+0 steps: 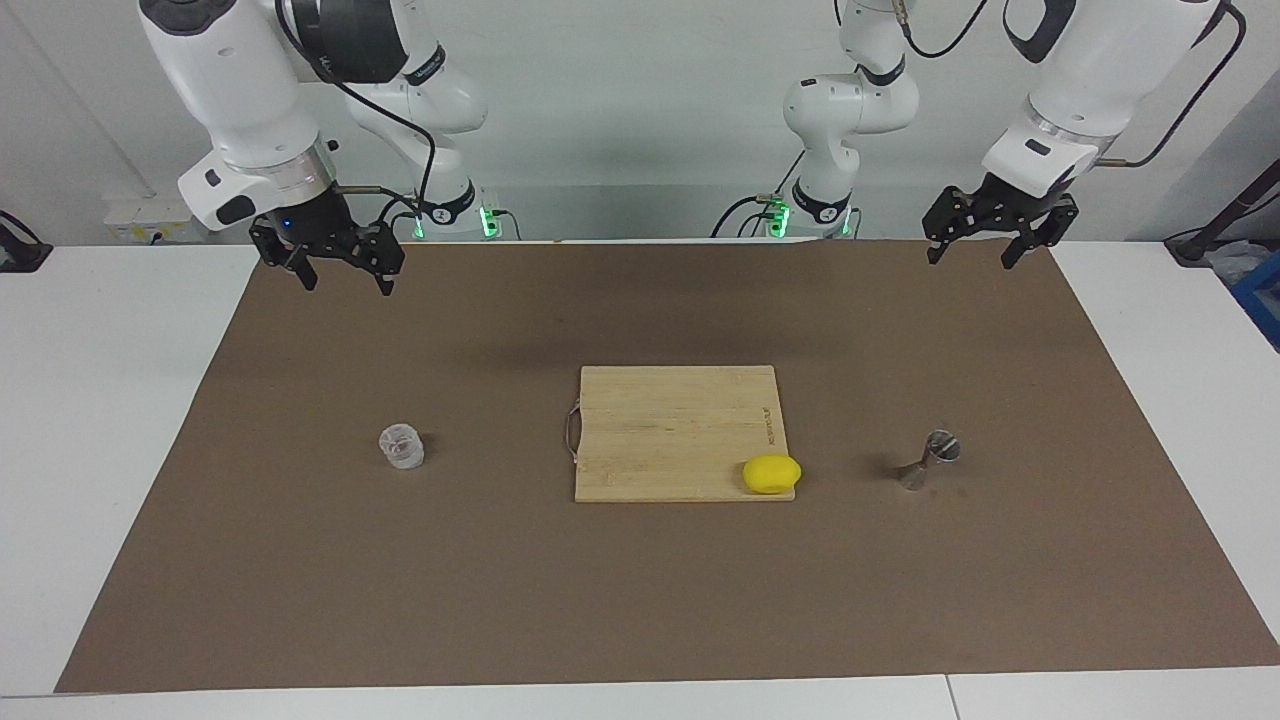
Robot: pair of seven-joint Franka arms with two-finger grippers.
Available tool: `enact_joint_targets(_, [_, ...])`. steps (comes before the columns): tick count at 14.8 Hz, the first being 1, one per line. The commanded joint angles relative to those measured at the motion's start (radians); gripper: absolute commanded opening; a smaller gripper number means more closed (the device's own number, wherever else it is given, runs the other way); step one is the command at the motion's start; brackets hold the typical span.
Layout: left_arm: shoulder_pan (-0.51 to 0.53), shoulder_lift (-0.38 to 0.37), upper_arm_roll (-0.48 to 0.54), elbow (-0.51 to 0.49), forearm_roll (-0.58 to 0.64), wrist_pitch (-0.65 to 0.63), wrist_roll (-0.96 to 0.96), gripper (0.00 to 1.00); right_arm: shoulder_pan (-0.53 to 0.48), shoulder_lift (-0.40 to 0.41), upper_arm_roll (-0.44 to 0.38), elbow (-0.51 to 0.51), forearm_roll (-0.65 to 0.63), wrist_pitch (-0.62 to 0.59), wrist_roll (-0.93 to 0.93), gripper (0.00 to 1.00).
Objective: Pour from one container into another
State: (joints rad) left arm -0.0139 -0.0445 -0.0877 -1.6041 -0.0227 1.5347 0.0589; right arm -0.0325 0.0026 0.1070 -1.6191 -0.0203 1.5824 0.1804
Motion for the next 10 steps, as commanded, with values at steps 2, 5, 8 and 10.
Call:
enact_joint_targets(2, [-0.008,-0.003,0.003,0.009,0.004,-0.024,-0.011,1.00,-0.012,-0.012,0.003,-0.007,0.005,-0.005,-0.022,0.99])
enact_joint_targets(5, [-0.008,-0.003,0.003,0.007,0.004,-0.012,-0.011,1.00,-0.012,-0.012,0.003,-0.007,0.005,-0.005,-0.022,0.99])
enact_joint_targets(8, [-0.009,-0.005,0.003,-0.005,0.006,0.004,-0.011,1.00,-0.010,-0.012,0.003,-0.007,0.003,-0.005,-0.022,0.99])
enact_joint_targets(10, [-0.011,-0.018,0.003,-0.039,0.006,0.031,-0.010,1.00,-0.012,-0.012,0.003,-0.007,0.005,-0.005,-0.022,0.99])
